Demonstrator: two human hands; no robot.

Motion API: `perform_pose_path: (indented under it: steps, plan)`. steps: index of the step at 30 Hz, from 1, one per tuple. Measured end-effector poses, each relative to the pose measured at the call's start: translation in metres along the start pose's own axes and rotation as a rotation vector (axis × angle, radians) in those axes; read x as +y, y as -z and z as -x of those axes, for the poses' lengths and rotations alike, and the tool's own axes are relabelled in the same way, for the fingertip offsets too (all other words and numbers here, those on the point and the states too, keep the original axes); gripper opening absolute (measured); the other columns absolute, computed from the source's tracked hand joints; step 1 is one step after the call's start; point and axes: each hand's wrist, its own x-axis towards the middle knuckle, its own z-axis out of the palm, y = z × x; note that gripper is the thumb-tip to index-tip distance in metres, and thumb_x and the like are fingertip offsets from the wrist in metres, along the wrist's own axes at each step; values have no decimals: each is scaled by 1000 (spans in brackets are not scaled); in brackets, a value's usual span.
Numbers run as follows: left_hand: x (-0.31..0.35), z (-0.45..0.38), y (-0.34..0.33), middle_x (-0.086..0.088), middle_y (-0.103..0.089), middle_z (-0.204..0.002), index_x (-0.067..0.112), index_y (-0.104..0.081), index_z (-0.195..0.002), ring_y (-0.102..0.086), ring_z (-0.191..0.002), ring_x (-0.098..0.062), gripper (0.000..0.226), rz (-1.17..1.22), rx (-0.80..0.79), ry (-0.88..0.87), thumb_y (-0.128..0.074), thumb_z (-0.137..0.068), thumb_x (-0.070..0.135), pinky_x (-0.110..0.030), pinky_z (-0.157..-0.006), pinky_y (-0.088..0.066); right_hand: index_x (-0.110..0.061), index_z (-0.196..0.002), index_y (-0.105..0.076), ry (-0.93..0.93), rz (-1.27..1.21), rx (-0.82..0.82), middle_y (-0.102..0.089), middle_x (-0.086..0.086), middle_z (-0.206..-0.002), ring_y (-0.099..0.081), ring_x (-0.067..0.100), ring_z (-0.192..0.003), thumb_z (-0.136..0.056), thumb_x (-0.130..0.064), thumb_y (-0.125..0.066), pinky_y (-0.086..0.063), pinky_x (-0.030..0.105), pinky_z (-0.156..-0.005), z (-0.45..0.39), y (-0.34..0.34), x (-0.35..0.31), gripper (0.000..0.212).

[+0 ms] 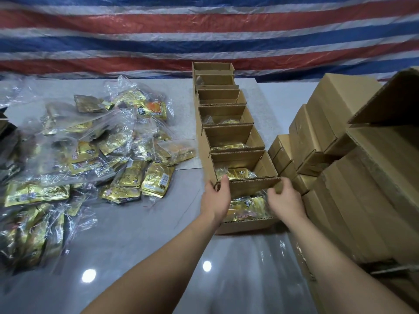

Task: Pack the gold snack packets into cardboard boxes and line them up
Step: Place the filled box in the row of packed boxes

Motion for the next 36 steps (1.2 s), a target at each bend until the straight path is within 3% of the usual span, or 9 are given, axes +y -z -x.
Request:
perform_pose_path:
  steps: [2,6,11,16,19,22,26,31,36]
  plan:
    - [8,-6,0,0,-30,-157,21,-17,-155,-30,-143,-24,75,65,-23,15,-33,-95,64,-32,-107,-27,-25,-146,-38,-42,-120,-91,-62,5,-125,-59,29,-110,-88,-25,-57,-47,33,-88,-9,6,-8,61]
    - [11,-12,-4,2,-25,-159,23,-13,-155,-25,-145,-25,63,126,-43,43,-29,-101,52,-37,-115,-22,-30,-138,-48,-25,-259,-140,-61,-14,-91,-60,11,-76,-89,-14,-57,-43,24,-57,-14,4,-11,52]
    - [7,-15,-2,-1,-39,-153,20,-31,-150,-35,-139,-26,55,125,-35,3,-30,-101,46,-39,-116,-26,-30,-139,-49,-10,-268,-81,-65,-8,-94,-65,21,-79,-84,-16,-55,-53,30,-69,-16,-4,-7,57]
    - [13,-16,-2,2,-33,-156,22,-26,-153,-30,-143,-22,57,146,-34,-37,-29,-101,45,-36,-118,-22,-32,-135,-51,5,-261,-27,-68,-5,-97,-66,24,-83,-82,-19,-57,-55,34,-74,-23,-3,-6,55]
    - [16,-19,0,4,-28,-158,23,-20,-155,-25,-145,-22,58,154,-38,-14,-28,-102,46,-36,-117,-19,-42,-114,-54,28,-252,-16,-60,-20,-87,-63,15,-82,-82,-19,-57,-49,30,-74,-25,-2,-11,40]
    - [16,-25,3,3,-29,-157,24,-19,-155,-27,-145,-22,56,172,-35,-4,-28,-103,45,-34,-115,-21,-44,-99,-46,58,-218,-5,-56,-23,-81,-60,16,-78,-82,-18,-57,-45,29,-70,-27,-4,-20,33]
    - [21,-38,8,5,-23,-160,23,-15,-155,-22,-147,-21,58,145,-45,-6,-26,-103,46,-33,-116,-17,-42,-101,-49,69,-221,-20,-58,-18,-84,-57,6,-76,-81,-21,-55,-43,29,-66,-32,-9,-30,30]
    - [33,-62,11,0,-28,-158,22,-21,-155,-27,-144,-26,57,149,-62,21,-23,-103,47,-42,-114,-24,-31,-104,-55,64,-182,-35,-64,-8,-89,-59,17,-80,-80,-27,-54,-46,32,-72,-55,-17,-42,24]
    - [45,-75,5,-1,-34,-155,23,-25,-153,-32,-141,-29,55,175,-59,3,-26,-103,46,-44,-112,-27,-26,-143,-42,13,-160,-55,-58,-11,-87,-60,12,-76,-82,-35,-51,-44,28,-61,-74,-16,-50,62]
